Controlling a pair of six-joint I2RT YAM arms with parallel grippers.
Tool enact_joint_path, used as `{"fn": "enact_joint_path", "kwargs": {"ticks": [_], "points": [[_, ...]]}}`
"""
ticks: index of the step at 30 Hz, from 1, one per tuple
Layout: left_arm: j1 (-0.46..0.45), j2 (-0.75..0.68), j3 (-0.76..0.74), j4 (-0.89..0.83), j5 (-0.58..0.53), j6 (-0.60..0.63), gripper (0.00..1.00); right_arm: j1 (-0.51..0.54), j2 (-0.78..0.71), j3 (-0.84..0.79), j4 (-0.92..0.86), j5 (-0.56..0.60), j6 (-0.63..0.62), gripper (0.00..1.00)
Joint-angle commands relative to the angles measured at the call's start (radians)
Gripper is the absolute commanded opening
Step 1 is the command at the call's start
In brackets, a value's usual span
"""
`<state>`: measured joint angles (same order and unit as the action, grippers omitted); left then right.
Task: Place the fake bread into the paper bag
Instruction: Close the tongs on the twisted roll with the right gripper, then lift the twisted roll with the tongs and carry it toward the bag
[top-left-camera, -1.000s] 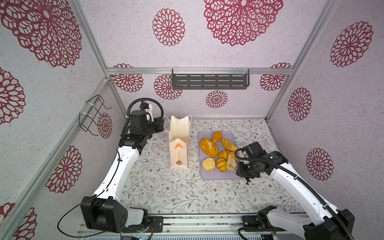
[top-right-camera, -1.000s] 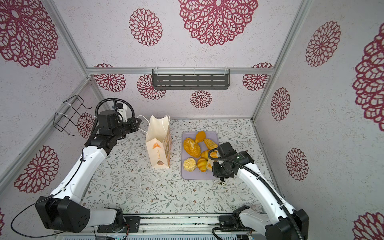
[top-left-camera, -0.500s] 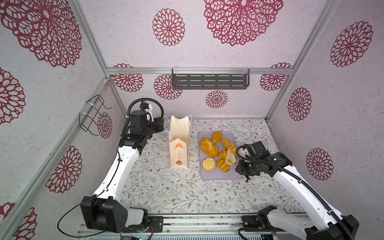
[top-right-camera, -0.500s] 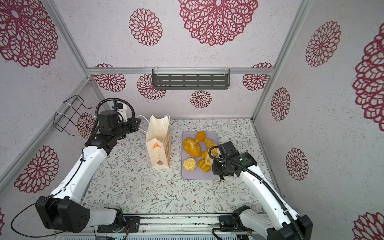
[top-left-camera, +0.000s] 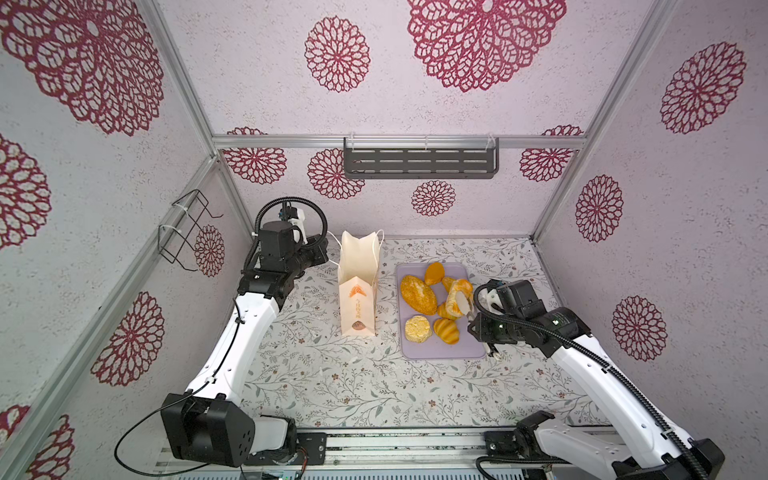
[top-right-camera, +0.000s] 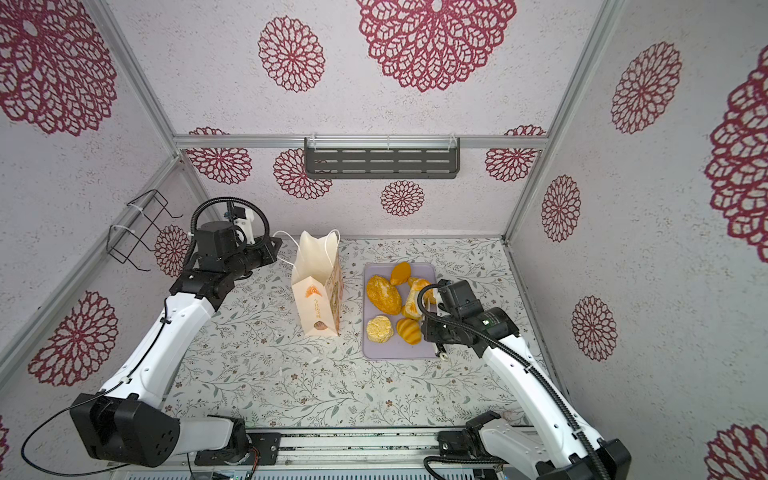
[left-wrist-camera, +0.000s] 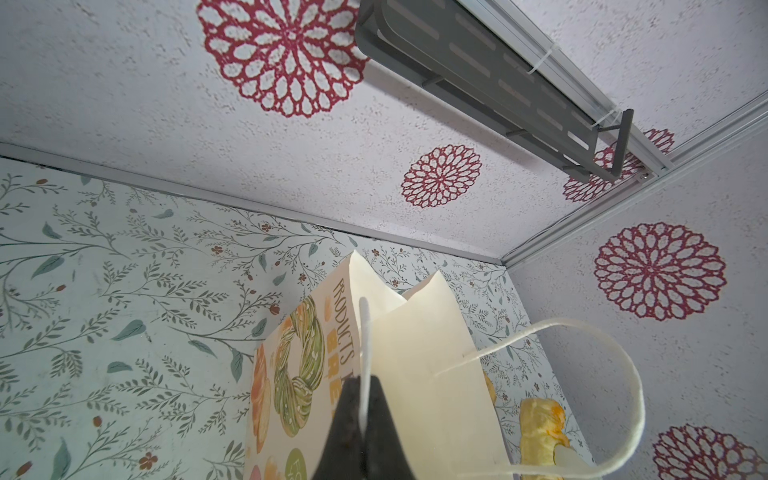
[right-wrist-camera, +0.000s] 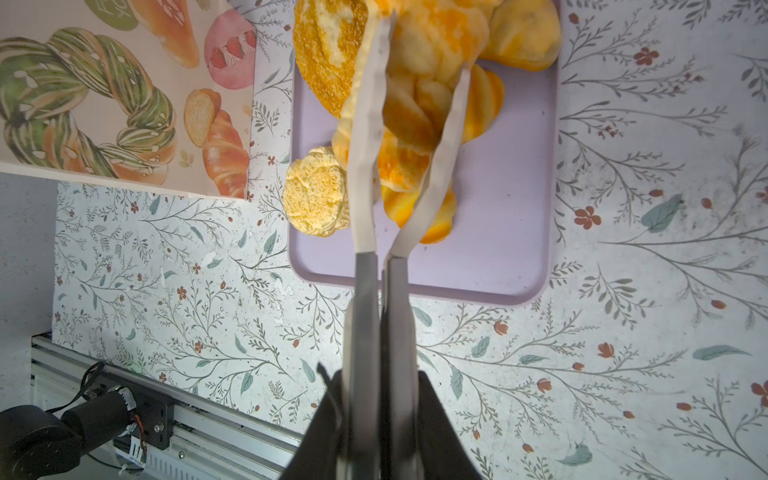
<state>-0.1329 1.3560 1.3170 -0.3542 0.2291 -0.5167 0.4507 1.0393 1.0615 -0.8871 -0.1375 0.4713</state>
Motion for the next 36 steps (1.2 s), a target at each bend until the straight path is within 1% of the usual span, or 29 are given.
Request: {"fn": "enact_joint_path", "kwargs": {"ticks": [1, 7, 10, 19, 24, 36], "points": [[-0.007, -0.023, -0.013, 0.033, -0.001, 0.014, 0.00, 0.003, -0.045, 0.054, 0.063, -0.020, 0.001, 0.11], [-0.007, -0.024, -0.015, 0.035, 0.006, 0.011, 0.00, 0.002, -0.065, 0.069, 0.078, -0.042, 0.012, 0.11], [-0.008, -0.029, -0.015, 0.037, 0.009, 0.012, 0.00, 0.004, -0.057, 0.081, 0.087, -0.077, 0.009, 0.11], [-0.014, -0.031, -0.019, 0.041, 0.006, 0.012, 0.00, 0.003, -0.063, 0.129, 0.176, -0.127, -0.005, 0.11], [-0.014, -0.031, -0.012, 0.021, -0.022, 0.034, 0.00, 0.005, -0.025, 0.178, 0.173, -0.132, -0.027, 0.11], [-0.014, -0.028, -0.015, 0.030, -0.013, 0.028, 0.00, 0.021, 0.055, 0.324, 0.204, -0.138, -0.054, 0.11]]}}
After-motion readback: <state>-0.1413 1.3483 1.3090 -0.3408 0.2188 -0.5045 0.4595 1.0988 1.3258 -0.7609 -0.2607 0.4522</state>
